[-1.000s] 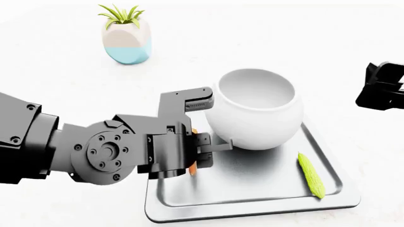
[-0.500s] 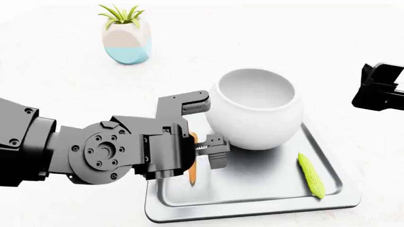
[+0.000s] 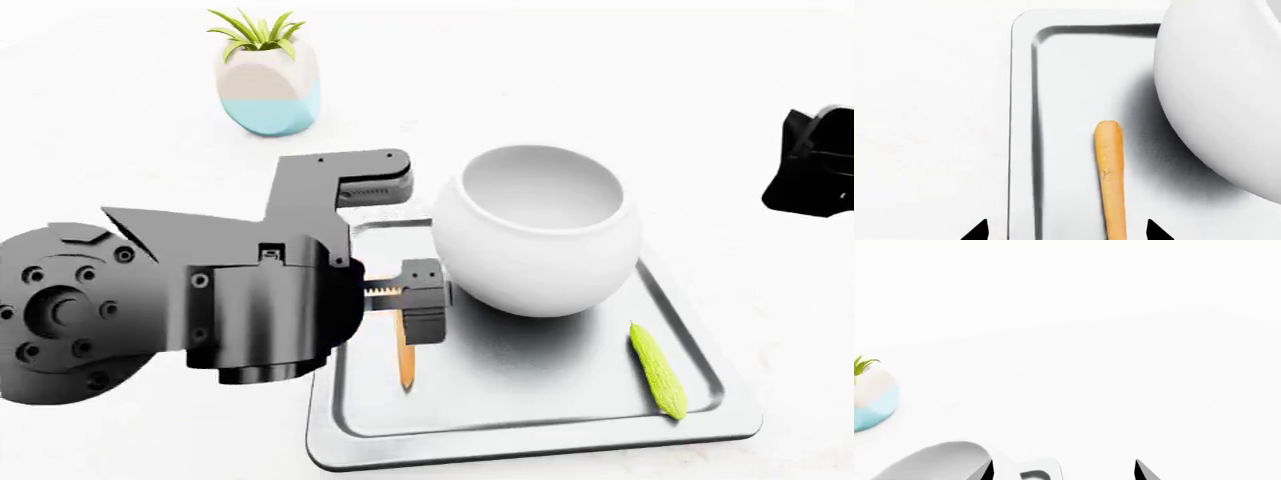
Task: Place the two vegetables and bowl onto the tray for setting up a vegetable dip station.
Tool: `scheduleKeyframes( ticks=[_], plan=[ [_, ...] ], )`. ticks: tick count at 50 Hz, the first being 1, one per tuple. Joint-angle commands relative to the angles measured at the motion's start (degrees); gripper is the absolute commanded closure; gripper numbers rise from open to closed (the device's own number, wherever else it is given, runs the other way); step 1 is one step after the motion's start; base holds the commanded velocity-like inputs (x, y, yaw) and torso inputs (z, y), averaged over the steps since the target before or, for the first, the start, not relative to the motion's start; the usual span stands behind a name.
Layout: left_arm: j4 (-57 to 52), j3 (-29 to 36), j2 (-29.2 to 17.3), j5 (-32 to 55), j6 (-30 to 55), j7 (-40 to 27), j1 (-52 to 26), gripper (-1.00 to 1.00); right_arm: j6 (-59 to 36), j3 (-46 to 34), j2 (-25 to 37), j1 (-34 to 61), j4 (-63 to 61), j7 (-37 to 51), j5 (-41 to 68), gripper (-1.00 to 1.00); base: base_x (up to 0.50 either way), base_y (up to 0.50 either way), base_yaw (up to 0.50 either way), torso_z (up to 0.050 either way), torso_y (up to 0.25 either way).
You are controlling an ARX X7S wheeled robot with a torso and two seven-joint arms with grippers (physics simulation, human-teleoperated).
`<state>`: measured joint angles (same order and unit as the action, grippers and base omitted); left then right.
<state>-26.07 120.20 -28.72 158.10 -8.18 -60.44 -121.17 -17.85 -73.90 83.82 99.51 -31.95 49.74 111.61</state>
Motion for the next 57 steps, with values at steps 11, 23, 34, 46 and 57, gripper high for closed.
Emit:
scheduleKeyframes(
  ticks=[11, 23, 34, 46, 57],
  plan=[
    [-3.2, -25.1, -12.4, -5.9, 20.5, -23.0, -13.4, -1.00, -7.2, 4.5, 3.1, 5.0, -5.8, 1.7, 4.5, -1.00, 0.00, 0.00, 0.00, 0.000, 0.000],
    [-10.3, -38.1, -18.8, -16.5, 31.8, -29.5, -13.8, -1.00, -12.1, 11.6, 6.2, 11.5, -17.7, 7.9, 12.1, -1.00, 0.00, 0.00, 0.00, 0.000, 0.000],
    [-20.3, -51.4, -26.3, -30.0, 31.9, -21.1, -8.8, -1.00, -14.3, 21.8, 6.1, 20.5, -27.0, 17.8, 23.8, -1.00, 0.00, 0.00, 0.00, 0.000, 0.000],
    [-29.1, -55.7, -32.0, -31.7, 32.9, -21.8, -8.7, -1.00, -24.6, 59.6, -13.9, 1.9, -28.0, 40.2, 40.9, -1.00, 0.00, 0.00, 0.00, 0.000, 0.000],
    [-33.9, -88.7, -33.6, -18.4, 40.9, -29.5, 7.6, -1.00, -22.5, 52.4, -15.2, 12.4, -28.0, 40.2, 40.9, -1.00, 0.00, 0.00, 0.00, 0.000, 0.000]
  ],
)
